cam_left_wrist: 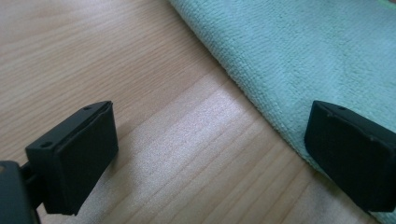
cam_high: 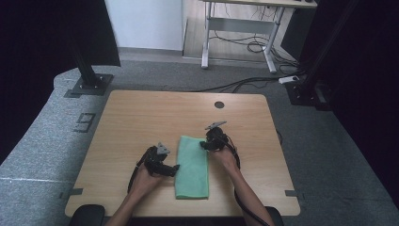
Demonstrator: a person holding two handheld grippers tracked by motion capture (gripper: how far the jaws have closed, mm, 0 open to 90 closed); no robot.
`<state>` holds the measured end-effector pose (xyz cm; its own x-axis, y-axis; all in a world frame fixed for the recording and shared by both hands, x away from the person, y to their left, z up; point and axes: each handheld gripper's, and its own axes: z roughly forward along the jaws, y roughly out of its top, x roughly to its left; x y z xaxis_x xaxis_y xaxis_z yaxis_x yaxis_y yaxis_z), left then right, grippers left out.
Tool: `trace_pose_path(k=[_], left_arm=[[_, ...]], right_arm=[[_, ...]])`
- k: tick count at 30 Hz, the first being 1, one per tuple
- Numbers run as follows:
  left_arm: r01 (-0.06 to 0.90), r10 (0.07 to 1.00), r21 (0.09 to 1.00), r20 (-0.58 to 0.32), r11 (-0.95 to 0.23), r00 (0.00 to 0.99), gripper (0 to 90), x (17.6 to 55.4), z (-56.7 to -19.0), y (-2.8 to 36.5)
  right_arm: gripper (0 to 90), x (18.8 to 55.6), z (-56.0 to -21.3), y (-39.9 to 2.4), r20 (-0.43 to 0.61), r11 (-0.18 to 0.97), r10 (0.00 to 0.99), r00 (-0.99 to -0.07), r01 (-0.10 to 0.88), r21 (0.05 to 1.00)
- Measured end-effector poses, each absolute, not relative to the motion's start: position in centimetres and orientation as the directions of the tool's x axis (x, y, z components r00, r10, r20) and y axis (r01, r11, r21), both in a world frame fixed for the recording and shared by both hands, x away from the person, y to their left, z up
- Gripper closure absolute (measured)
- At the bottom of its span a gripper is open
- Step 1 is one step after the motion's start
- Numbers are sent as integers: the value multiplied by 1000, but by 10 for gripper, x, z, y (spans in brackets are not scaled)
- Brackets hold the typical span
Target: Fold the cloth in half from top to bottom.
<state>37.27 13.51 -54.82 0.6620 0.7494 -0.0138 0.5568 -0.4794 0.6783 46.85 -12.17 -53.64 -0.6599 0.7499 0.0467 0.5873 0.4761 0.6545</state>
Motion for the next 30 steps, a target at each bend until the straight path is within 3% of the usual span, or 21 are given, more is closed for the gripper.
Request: trace_pose_path(k=[4,8,19,30], left_arm=[[559,733,677,-41,-479,679,32,367,-547,134],[558,735,669,-27,-491,678,28,366,-548,133],[560,741,670,-22,-487,671,23,369,-549,131],[567,750,668,-20,-481,661,15,369,-549,130]], right_arm=[[732,468,-536,-121,69,481,732,-678,586,652],[792,469,-535,-121,92,482,722,-685,594,645],[833,469,-529,-126,110,474,714,-691,593,651],[843,451,-496,-130,79,484,671,-737,517,706]])
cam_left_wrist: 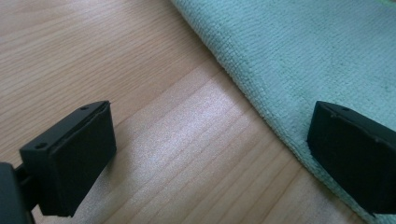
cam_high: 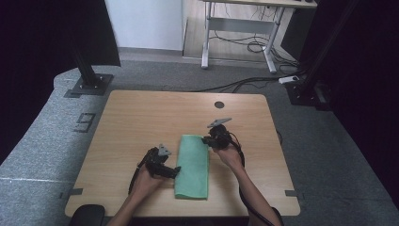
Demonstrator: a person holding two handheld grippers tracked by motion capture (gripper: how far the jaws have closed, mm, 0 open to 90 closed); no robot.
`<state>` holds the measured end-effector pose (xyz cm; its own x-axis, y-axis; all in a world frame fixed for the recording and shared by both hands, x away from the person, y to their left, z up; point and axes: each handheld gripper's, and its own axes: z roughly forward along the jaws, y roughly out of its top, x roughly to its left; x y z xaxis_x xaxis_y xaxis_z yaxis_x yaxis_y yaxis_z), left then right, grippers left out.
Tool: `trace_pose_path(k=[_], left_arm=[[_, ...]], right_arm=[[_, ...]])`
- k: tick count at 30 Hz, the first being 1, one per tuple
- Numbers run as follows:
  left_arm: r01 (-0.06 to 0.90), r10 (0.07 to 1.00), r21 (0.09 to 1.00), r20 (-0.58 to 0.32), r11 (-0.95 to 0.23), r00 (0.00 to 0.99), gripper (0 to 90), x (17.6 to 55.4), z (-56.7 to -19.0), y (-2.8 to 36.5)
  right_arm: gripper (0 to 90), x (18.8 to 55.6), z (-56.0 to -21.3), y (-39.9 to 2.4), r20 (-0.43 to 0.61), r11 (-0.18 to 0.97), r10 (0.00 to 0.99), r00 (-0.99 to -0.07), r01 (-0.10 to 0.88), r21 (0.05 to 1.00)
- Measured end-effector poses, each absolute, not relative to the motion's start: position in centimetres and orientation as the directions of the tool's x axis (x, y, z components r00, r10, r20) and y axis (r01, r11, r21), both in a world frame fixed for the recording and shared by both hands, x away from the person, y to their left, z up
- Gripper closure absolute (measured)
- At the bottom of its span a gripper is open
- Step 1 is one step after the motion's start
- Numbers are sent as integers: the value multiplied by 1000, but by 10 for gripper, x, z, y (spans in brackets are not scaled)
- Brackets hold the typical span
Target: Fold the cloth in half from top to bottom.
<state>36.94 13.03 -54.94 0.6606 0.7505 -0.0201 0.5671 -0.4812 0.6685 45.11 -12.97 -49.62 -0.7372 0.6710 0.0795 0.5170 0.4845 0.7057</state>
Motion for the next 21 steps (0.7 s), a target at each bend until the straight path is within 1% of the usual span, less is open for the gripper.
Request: trace_pose_path(k=[9,21], left_arm=[[571,755,667,-20,-478,655,14,369,-549,130],[575,761,667,-19,-473,648,14,369,-549,130]], right_arm=[[843,422,-473,-133,54,494,621,-782,444,748],[843,381,-466,-143,43,508,558,-829,382,772]])
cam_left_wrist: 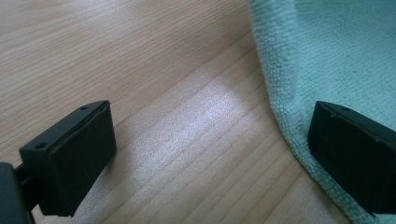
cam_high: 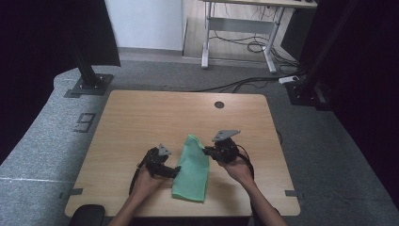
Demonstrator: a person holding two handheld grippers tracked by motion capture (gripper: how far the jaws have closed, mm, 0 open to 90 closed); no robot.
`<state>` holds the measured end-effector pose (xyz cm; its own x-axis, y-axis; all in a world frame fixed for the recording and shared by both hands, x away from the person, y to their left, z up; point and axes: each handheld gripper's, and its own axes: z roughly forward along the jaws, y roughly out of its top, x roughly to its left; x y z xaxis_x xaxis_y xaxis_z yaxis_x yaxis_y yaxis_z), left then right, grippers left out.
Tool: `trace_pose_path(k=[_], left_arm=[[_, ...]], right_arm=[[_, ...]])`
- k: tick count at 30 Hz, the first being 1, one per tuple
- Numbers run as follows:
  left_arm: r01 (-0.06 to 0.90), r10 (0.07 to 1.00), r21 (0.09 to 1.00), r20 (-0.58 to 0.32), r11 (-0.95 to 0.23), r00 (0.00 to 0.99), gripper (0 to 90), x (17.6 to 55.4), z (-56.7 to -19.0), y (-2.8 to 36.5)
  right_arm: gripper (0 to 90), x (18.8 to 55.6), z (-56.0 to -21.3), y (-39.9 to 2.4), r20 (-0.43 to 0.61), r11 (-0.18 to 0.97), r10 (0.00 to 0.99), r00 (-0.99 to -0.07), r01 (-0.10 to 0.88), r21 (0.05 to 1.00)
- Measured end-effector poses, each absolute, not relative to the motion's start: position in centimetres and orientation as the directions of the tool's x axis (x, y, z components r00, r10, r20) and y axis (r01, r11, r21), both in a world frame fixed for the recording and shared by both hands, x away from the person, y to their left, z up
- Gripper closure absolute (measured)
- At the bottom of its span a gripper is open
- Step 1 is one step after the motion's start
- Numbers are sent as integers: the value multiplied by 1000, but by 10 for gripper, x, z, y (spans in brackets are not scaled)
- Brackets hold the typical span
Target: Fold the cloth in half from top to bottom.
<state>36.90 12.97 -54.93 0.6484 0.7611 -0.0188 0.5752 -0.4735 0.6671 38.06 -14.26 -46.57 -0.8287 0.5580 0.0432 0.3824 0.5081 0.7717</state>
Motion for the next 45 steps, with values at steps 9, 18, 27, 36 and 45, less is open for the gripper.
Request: trace_pose_path(k=[9,18,27,36,45], left_arm=[[576,763,667,-19,-472,647,14,369,-549,130],[577,764,667,-17,-472,645,14,369,-549,130],[578,766,666,-17,-471,643,14,369,-549,130],[591,782,664,-16,-458,623,14,373,-549,129],[618,810,657,-18,-432,586,0,407,-549,131]], right_arm=[[841,351,-470,-147,65,519,509,-859,366,773],[839,321,-489,-147,109,537,466,-878,378,754],[833,301,-518,-138,165,562,438,-884,413,717],[840,301,-531,-129,120,613,464,-877,416,672],[842,334,-532,-129,62,605,523,-850,422,675]])
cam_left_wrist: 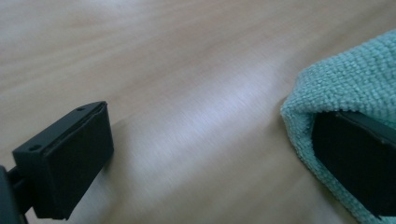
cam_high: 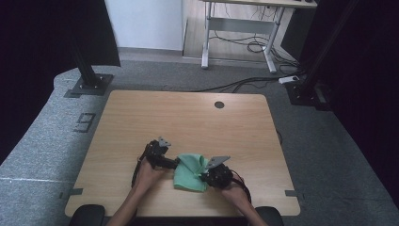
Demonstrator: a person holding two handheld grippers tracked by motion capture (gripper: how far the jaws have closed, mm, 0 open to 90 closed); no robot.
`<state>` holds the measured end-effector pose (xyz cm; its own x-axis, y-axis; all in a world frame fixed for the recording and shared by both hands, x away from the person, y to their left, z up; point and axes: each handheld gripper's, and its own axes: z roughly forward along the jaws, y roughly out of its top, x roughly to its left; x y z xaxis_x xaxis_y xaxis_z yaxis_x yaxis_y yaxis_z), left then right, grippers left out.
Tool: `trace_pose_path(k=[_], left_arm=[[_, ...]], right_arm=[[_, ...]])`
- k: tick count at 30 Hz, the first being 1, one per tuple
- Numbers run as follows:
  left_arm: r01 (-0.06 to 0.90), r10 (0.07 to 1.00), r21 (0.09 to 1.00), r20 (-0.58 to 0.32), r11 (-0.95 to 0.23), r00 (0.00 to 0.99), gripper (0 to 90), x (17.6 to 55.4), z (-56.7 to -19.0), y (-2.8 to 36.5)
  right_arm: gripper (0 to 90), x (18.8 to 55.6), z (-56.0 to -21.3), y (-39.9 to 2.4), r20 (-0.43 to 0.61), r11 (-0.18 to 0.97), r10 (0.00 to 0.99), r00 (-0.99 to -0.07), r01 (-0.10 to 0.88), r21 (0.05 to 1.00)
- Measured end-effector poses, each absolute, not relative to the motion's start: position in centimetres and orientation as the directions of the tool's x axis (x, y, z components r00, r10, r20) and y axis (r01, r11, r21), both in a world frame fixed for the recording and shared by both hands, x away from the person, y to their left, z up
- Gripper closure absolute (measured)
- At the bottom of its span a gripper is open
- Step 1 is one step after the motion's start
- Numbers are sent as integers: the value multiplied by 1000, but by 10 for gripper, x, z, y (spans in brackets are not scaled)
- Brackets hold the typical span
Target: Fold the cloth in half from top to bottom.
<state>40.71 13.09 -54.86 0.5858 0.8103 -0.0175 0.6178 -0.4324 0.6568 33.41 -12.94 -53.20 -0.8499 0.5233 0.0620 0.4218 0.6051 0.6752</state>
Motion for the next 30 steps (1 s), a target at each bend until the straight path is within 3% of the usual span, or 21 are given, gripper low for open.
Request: trace_pose_path(k=[5,11,17,30], left_arm=[[624,798,639,-26,-450,602,0,420,-546,131],[612,774,630,-28,-478,633,44,412,-533,135],[570,745,665,-29,-483,666,135,409,-502,130],[480,613,693,-69,-538,787,254,422,-451,63]], right_arm=[[833,356,-534,-135,129,552,553,-823,477,684],[773,356,-536,-142,197,493,561,-804,515,701],[745,355,-536,-143,205,482,564,-800,521,704],[760,355,-539,-145,210,468,568,-796,522,713]])
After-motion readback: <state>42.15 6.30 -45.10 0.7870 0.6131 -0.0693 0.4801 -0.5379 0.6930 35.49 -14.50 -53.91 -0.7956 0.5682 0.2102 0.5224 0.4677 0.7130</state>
